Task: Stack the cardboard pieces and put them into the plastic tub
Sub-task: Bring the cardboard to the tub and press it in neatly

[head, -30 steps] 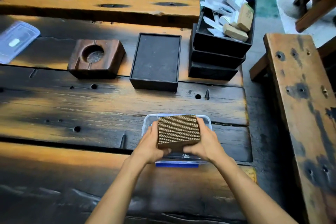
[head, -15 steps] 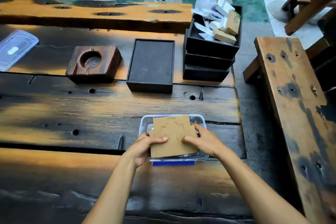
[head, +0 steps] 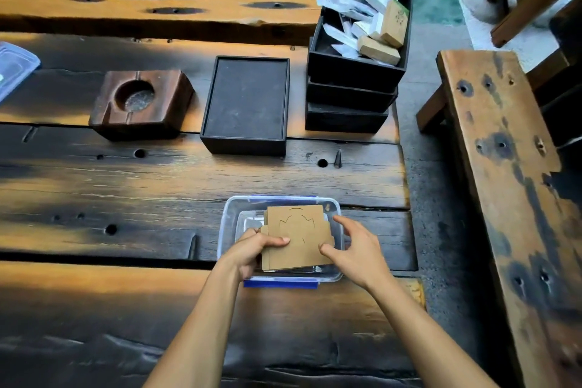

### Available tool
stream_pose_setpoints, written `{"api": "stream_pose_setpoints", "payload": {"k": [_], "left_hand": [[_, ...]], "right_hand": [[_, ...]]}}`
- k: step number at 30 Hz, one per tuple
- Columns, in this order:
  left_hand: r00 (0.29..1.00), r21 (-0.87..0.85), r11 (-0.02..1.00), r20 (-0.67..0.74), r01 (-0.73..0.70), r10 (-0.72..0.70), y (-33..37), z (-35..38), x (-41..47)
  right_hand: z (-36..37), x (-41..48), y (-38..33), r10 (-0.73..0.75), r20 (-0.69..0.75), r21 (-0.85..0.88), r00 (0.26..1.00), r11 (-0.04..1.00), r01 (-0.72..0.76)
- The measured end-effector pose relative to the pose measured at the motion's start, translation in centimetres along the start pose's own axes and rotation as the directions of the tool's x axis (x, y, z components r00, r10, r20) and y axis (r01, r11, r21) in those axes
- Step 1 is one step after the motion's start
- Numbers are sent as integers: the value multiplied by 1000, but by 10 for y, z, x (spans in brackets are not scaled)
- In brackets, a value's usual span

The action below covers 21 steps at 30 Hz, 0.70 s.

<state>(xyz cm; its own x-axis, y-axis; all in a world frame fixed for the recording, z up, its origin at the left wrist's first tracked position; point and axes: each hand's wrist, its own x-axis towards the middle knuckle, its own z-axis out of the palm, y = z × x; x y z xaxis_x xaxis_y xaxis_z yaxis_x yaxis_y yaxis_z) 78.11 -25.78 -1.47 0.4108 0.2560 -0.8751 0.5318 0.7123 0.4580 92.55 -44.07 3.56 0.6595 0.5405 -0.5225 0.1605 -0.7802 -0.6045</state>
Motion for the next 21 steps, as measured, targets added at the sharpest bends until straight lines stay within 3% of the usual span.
{"api": "stream_pose_setpoints", "payload": {"k": [7, 12, 21], "left_hand": [[999, 25, 999, -17, -29, 29, -6, 12, 13], [942, 312, 937, -241, -154, 235, -13, 24, 8], [917, 589, 794, -217, -150, 334, -16, 45, -8]], "right_hand": [[1, -2, 8, -76, 25, -77, 997, 994, 78], [12, 0, 14, -81, 89, -228, 993, 969, 99], [12, 5, 4, -102, 83, -320, 991, 939, 123]]}}
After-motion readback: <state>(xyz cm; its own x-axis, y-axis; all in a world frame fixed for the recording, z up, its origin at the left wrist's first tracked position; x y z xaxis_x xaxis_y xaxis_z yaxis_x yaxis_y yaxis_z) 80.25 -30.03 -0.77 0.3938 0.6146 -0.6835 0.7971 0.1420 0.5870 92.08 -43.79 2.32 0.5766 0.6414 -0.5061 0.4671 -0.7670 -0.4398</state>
